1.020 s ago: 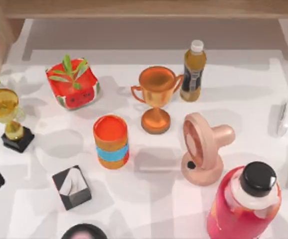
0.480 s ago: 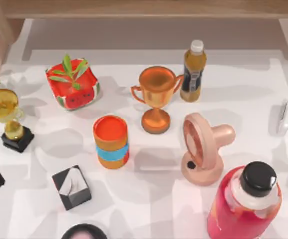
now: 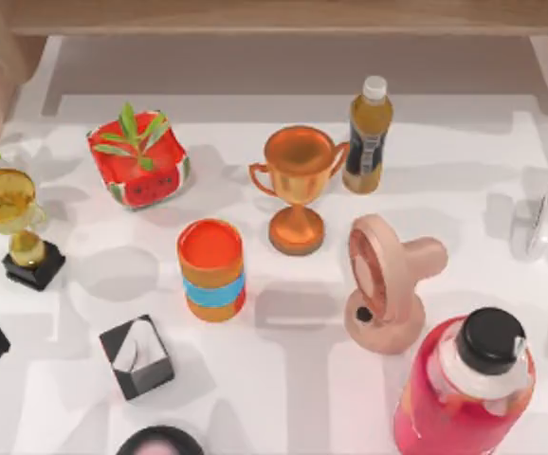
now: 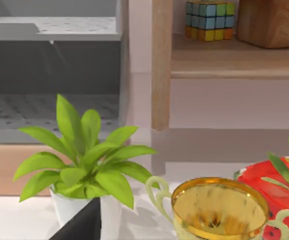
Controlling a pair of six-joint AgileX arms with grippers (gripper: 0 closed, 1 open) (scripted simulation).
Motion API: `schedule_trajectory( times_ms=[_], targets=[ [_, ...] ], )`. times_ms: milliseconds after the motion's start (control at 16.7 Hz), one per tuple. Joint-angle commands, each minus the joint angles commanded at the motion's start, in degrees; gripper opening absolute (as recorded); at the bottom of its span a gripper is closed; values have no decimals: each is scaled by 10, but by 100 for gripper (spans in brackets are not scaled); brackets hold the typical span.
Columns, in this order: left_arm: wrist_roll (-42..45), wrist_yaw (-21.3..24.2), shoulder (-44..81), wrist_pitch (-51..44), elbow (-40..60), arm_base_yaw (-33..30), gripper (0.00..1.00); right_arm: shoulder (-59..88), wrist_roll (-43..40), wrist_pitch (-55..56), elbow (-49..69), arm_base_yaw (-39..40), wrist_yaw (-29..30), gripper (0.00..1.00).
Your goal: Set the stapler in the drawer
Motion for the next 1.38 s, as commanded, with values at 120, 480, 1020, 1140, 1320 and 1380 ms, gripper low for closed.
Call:
schedule_trajectory(
  times_ms=[120, 480, 1020, 1140, 1320, 1380],
  targets=[
    [0, 0, 0, 0, 0, 0, 100, 126, 26, -63, 89, 7, -1, 100],
    [0, 0, 0, 0, 0, 0, 100, 407, 90, -212, 317, 22, -4, 100],
    [0, 0, 0, 0, 0, 0, 100, 529, 117, -272, 432, 15, 1, 100],
    [0, 0, 0, 0, 0, 0, 100, 528, 117, -271, 431, 17, 1, 100],
    [0, 0, 0, 0, 0, 0, 100, 536, 127, -249, 416, 25, 1, 100],
    [0, 0, 0, 0, 0, 0, 100, 542, 129, -233, 406, 28, 1, 100]
  ],
)
